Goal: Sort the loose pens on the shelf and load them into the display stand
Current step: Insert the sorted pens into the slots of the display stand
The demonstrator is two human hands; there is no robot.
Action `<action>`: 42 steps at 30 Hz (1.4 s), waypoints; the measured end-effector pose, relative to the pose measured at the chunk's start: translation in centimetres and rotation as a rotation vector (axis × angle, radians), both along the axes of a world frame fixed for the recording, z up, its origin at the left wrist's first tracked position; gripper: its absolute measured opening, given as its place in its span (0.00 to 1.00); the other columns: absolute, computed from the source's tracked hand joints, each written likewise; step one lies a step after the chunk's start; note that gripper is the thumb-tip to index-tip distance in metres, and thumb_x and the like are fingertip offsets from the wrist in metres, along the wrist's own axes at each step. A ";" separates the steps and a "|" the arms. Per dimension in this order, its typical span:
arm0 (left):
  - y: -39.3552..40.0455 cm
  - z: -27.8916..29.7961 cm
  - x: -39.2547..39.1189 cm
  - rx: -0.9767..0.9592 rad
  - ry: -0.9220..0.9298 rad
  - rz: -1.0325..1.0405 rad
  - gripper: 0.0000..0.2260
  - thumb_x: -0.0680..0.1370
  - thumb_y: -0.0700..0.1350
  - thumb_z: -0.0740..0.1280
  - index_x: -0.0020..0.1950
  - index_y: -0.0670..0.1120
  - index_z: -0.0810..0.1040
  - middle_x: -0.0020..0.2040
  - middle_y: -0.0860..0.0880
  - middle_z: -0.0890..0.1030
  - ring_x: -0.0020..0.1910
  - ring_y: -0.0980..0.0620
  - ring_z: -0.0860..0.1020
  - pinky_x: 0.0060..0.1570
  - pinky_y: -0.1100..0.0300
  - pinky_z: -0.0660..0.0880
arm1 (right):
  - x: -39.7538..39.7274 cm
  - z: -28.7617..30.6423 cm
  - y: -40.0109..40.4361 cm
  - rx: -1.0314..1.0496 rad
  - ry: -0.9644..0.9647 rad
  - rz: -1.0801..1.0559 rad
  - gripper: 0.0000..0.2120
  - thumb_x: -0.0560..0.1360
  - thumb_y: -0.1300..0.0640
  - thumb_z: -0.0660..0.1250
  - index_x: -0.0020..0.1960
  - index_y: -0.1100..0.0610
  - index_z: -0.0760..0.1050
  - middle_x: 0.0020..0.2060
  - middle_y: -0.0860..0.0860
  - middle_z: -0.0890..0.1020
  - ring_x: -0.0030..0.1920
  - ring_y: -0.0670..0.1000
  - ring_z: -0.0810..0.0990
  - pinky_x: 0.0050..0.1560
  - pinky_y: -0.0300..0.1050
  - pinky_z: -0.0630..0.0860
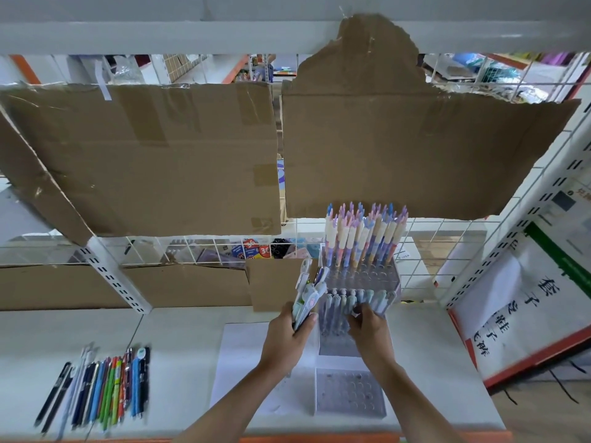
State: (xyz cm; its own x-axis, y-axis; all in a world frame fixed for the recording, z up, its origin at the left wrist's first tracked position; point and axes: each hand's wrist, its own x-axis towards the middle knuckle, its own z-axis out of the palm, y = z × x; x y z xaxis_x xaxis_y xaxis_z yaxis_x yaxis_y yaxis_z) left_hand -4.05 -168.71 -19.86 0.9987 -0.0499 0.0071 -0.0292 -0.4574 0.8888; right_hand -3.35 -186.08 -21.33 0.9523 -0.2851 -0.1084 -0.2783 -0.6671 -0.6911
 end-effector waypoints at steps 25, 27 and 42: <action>0.0 0.2 0.3 0.056 -0.058 0.043 0.09 0.78 0.48 0.64 0.48 0.43 0.73 0.33 0.47 0.78 0.24 0.57 0.70 0.25 0.66 0.62 | -1.0 10.9 -0.6 0.228 -0.363 0.093 0.06 0.80 0.62 0.59 0.44 0.60 0.66 0.32 0.53 0.80 0.25 0.44 0.77 0.27 0.39 0.74; 0.1 0.4 0.3 0.010 -0.052 0.059 0.09 0.78 0.48 0.64 0.47 0.42 0.73 0.30 0.48 0.76 0.24 0.57 0.68 0.25 0.65 0.62 | -1.1 9.3 -1.6 0.075 -0.359 0.098 0.03 0.79 0.62 0.60 0.46 0.60 0.68 0.31 0.54 0.80 0.24 0.41 0.77 0.28 0.40 0.74; 0.2 0.8 -0.4 0.027 -0.064 0.065 0.11 0.77 0.51 0.65 0.48 0.42 0.74 0.34 0.46 0.79 0.27 0.57 0.71 0.27 0.67 0.65 | 0.8 3.1 -2.0 -0.044 -0.188 0.044 0.07 0.79 0.62 0.60 0.43 0.59 0.66 0.34 0.57 0.79 0.33 0.57 0.82 0.35 0.56 0.79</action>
State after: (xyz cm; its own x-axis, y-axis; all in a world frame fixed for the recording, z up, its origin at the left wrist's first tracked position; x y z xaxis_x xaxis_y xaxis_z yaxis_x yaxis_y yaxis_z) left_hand -4.47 -168.47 -19.05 0.9974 0.0141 0.0706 -0.0550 -0.4836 0.8736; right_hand -2.58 -188.13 -18.25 0.9664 -0.2430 0.0843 -0.1167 -0.7064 -0.6982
